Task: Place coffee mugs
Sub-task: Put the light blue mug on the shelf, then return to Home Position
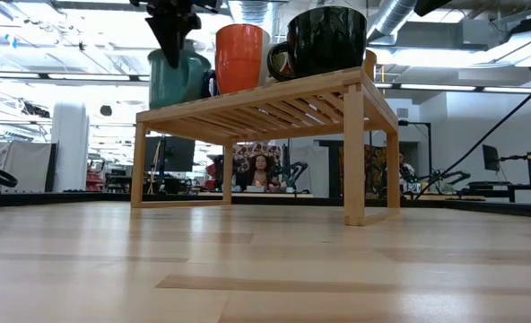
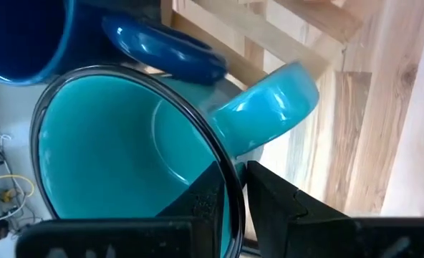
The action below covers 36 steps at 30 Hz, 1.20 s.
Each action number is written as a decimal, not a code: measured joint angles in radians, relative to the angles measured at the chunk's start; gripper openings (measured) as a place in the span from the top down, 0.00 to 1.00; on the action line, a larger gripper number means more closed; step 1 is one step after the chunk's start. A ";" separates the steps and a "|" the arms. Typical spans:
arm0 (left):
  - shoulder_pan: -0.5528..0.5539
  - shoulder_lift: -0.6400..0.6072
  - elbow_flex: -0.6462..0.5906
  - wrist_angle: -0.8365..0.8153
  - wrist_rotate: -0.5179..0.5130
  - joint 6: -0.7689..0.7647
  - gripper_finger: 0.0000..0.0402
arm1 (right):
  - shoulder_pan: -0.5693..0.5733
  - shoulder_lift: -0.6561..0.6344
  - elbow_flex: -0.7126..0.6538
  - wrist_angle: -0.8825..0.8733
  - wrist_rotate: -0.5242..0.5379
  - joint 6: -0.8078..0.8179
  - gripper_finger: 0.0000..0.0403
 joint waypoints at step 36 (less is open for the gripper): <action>0.024 -0.015 0.261 -0.096 0.036 -0.175 0.57 | 0.000 0.000 0.000 0.003 -0.005 -0.001 0.84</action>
